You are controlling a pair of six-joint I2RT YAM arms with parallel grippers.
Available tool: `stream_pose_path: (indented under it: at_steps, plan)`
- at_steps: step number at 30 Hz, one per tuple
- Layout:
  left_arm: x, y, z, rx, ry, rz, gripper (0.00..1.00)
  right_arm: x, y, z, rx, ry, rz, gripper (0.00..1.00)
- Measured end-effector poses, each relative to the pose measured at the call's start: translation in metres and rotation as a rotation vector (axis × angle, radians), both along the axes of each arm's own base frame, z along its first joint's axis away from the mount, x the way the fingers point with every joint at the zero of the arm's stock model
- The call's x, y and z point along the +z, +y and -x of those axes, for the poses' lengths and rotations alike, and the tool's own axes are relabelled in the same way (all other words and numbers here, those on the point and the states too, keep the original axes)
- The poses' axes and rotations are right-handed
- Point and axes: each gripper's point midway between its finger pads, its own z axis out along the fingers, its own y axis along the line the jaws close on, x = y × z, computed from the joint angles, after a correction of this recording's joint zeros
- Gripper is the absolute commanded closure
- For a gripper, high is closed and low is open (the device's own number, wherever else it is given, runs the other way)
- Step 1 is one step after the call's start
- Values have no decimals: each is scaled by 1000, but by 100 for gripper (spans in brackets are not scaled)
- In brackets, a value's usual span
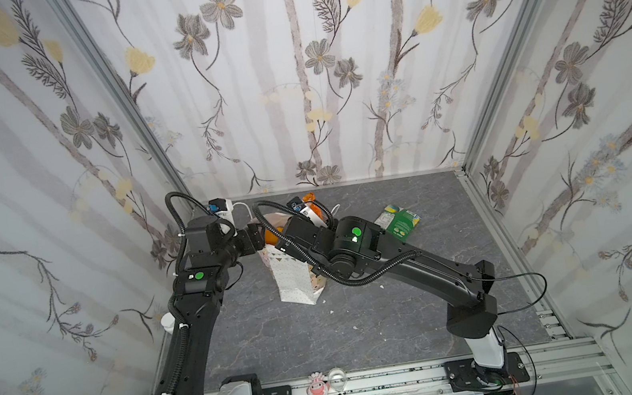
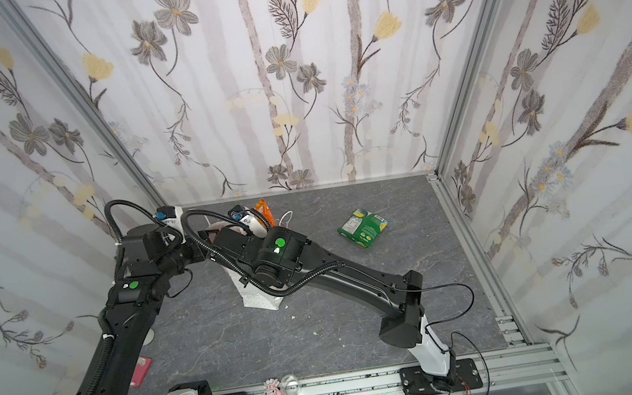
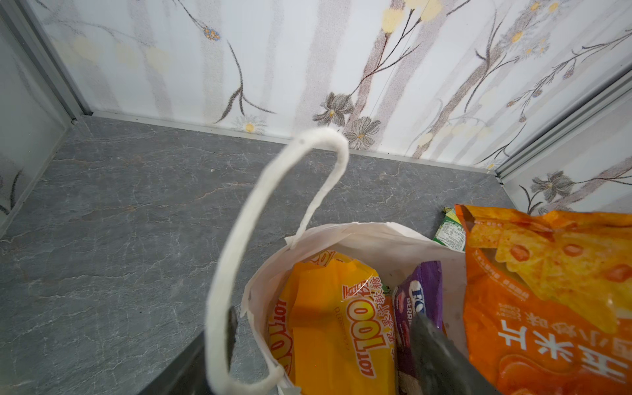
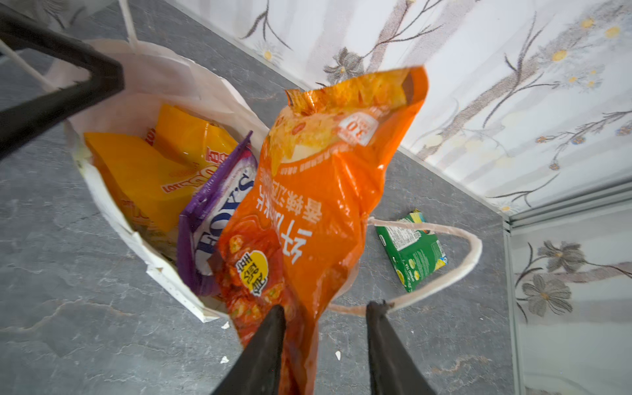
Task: Place the snacks into the paper bag
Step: 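Lower the orange chip bag into the paper bag with the right gripper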
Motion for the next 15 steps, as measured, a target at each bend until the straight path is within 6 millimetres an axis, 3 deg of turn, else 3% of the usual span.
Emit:
stream_pose_path:
  at_steps: [8, 11, 15]
  plan:
    - [0, 1, 0, 5, -1, -7, 20, 24, 36, 10, 145, 17, -168, 55]
    - [0, 1, 0, 5, -2, -6, 20, 33, 35, 9, 147, 2, -193, 56]
    - [1, 1, 0, 5, -4, -6, 20, 49, 18, 1, 109, -11, -241, 61]
